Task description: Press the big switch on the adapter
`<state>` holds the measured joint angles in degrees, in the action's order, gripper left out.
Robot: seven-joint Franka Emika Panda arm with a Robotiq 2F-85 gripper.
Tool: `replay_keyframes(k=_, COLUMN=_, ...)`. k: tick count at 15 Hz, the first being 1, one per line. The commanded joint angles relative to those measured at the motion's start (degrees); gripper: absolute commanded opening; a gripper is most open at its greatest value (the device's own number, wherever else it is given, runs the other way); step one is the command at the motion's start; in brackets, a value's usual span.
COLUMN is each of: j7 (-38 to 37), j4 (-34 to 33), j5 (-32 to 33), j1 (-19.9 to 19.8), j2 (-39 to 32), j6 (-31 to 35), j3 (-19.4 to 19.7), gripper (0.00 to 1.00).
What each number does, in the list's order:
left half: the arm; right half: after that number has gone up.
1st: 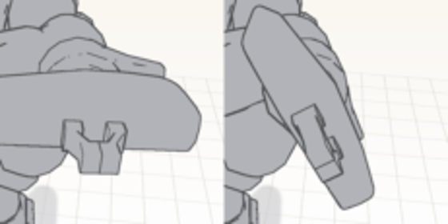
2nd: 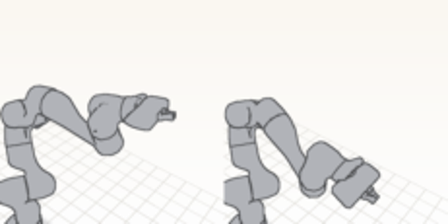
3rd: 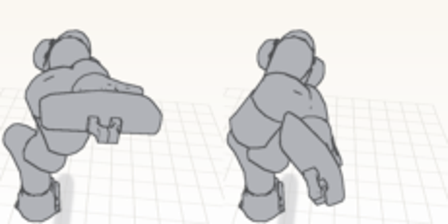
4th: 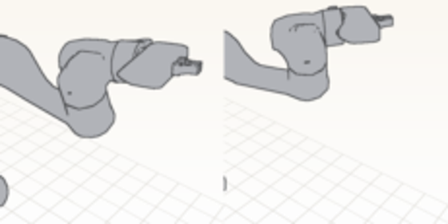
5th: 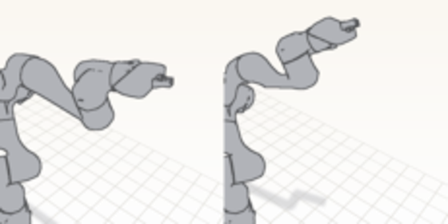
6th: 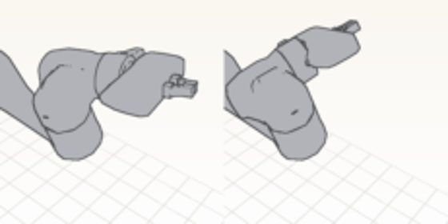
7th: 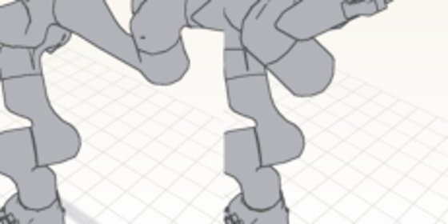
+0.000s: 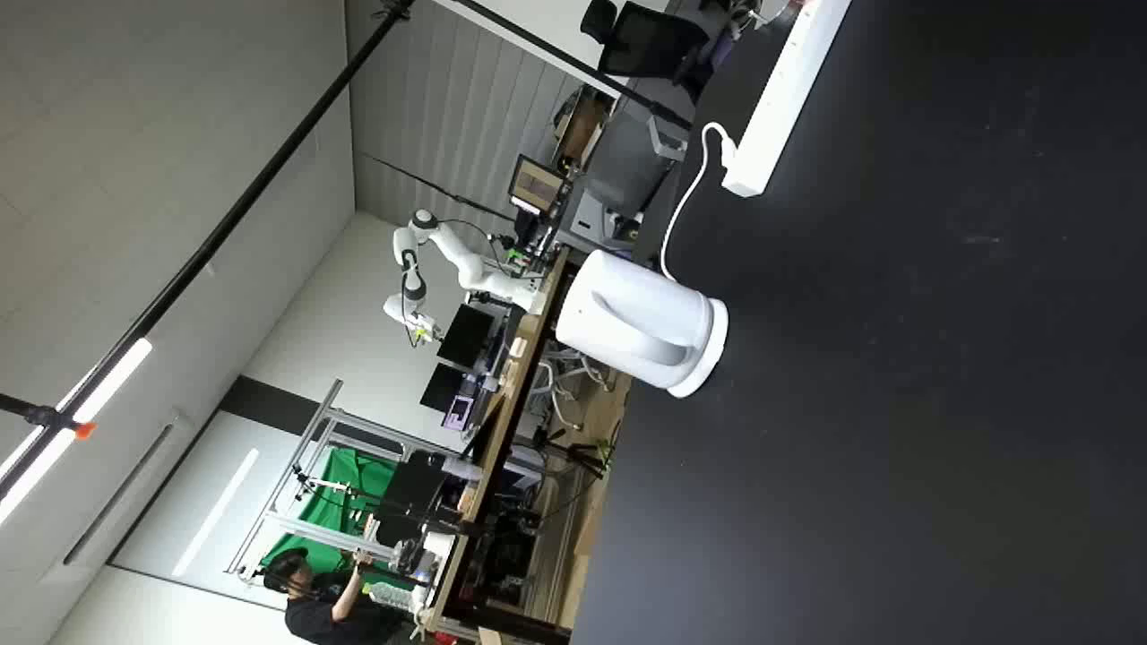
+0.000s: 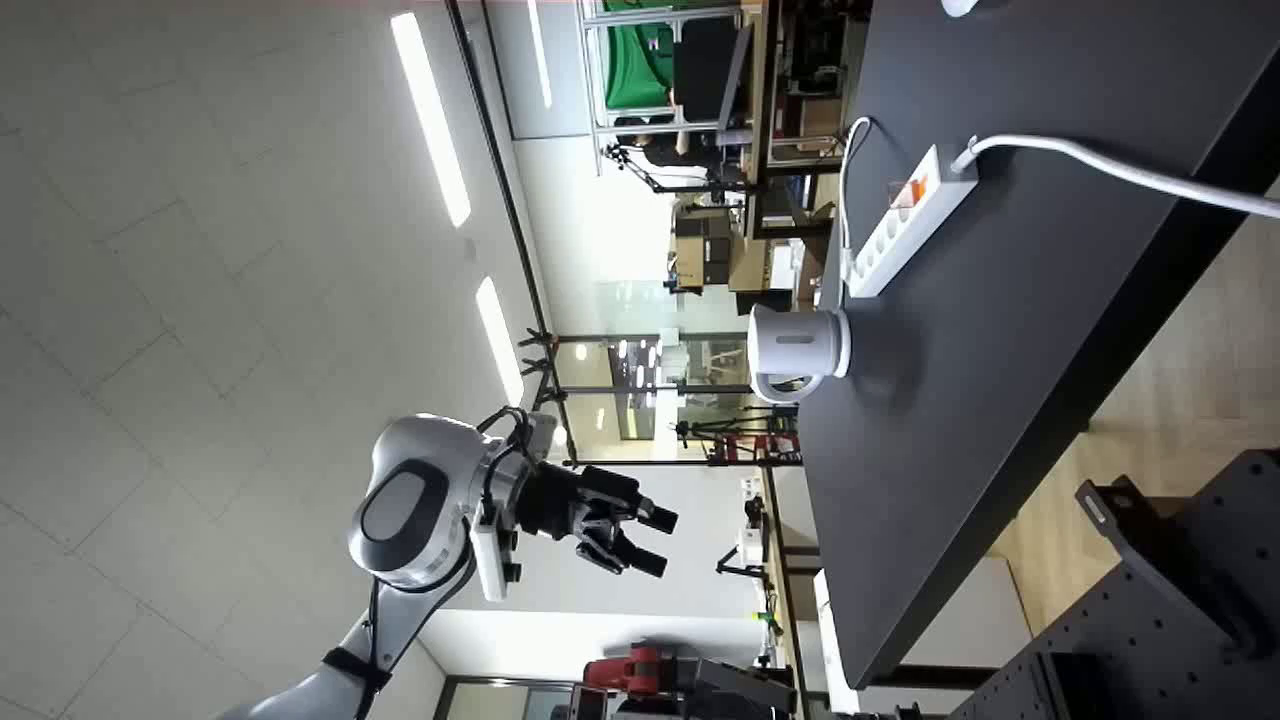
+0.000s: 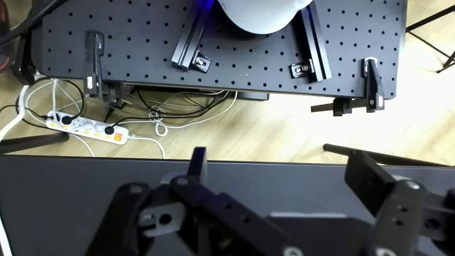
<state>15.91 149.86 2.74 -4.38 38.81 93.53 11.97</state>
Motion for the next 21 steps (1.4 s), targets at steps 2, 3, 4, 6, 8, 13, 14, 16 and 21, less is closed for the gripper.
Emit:
replay_keyframes(k=2, j7=0.2, j4=-0.1, j5=-0.2, j1=-0.3, j2=-0.1, j6=-0.1, j3=-0.3, gripper=1.00)
replay_keyframes(k=3, j7=0.2, j4=-0.1, j5=-0.2, j1=-0.3, j2=-0.1, j6=-0.1, j3=-0.3, gripper=1.00)
replay_keyframes(k=4, j7=0.2, j4=-0.1, j5=-0.2, j1=-0.3, j2=-0.1, j6=-0.1, j3=-0.3, gripper=1.00)
replay_keyframes(k=6, j7=0.2, j4=-0.1, j5=-0.2, j1=-0.3, j2=-0.1, j6=-0.1, j3=-0.3, gripper=1.00)
replay_keyframes(k=8, j7=0.2, j4=-0.1, j5=-0.2, j1=-0.3, j2=-0.1, j6=-0.1, j3=-0.3, gripper=1.00)
replay_keyframes(k=13, j7=0.2, j4=-0.1, j5=-0.2, j1=-0.3, j2=-0.1, j6=-0.1, j3=-0.3, gripper=1.00)
replay_keyframes(k=14, j7=0.0, j4=-0.1, j5=0.2, j1=-0.5, j2=0.0, j6=2.0, j3=-0.3, gripper=1.00)
replay_keyframes(k=16, j7=1.1, j4=-0.6, j5=1.0, j1=-0.5, j2=-1.0, j6=6.4, j3=0.1, gripper=1.00)
replay_keyframes(k=21, j7=2.8, j4=-2.3, j5=2.1, j1=-1.0, j2=-5.2, j6=20.1, j3=1.1, gripper=1.00)
